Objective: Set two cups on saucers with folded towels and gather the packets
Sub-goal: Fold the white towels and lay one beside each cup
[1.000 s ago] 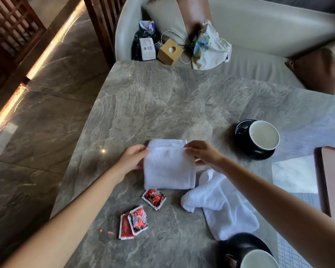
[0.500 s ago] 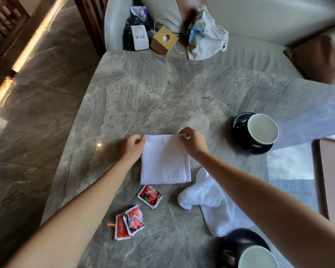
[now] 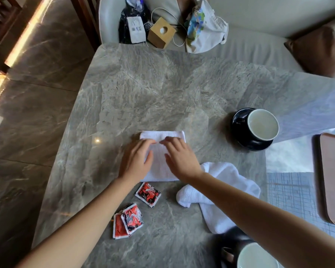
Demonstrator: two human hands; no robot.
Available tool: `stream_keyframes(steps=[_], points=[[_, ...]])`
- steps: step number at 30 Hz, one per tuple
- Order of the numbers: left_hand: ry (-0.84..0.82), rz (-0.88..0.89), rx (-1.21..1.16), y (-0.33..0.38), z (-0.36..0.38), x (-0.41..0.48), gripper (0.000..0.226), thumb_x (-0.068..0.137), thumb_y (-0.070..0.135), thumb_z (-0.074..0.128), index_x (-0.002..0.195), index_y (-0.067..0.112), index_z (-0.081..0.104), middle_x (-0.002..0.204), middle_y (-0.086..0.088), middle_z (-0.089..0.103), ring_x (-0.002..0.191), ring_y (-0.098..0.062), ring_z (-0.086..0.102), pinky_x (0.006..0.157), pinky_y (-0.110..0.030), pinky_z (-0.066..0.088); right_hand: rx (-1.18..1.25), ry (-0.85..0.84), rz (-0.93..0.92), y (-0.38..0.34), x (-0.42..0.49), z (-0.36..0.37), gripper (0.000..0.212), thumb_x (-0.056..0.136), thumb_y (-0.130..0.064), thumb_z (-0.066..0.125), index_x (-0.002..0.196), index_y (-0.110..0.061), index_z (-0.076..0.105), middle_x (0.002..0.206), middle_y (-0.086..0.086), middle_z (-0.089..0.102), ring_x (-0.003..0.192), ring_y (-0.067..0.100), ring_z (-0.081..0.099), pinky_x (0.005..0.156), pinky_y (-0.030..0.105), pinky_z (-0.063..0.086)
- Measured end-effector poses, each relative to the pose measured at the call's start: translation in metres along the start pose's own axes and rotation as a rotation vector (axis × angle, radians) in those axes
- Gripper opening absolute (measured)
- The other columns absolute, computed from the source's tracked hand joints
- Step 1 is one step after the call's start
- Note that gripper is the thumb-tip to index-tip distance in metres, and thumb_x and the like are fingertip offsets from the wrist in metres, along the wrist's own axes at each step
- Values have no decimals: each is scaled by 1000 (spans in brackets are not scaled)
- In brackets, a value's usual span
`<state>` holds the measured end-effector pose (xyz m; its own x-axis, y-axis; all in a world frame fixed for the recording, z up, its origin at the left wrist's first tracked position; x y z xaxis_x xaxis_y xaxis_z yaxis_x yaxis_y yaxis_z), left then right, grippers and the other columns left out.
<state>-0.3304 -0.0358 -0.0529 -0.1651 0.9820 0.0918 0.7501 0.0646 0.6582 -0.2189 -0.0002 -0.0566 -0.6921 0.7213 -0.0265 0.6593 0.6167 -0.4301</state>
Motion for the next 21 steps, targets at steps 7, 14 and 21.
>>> stream_keyframes(steps=[7,14,21], points=[[-328,0,301,-18,56,-13,61,94,33,43,149,23,17,158,10,-1,145,-8,-9,118,-42,-4,-134,-198,25,11,-13,44,66,99,-42,33,151,-9,8,160,8,2,148,25,-3,121,40,-3],[-394,-53,404,-34,59,-13,71,90,54,37,144,42,-9,150,8,-31,143,-12,-24,114,-48,-12,-216,-206,72,28,-15,41,79,93,-61,27,151,-14,1,160,9,-6,146,25,-13,121,40,-5],[-415,-32,444,-42,61,-15,73,83,69,16,141,43,-20,154,4,-29,142,-11,-27,112,-51,-13,-238,-228,62,37,-18,42,83,88,-67,18,151,-17,-3,160,9,-8,147,26,-13,119,46,0]])
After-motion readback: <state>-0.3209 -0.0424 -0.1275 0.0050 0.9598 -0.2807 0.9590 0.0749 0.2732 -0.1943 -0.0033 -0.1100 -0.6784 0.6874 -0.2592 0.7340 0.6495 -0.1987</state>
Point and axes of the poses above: each hand's wrist, its own x-axis towards the middle knuckle, its own z-axis out of the palm, y = z × x, the point moved 10 cm from there along x, towards the middle knuckle
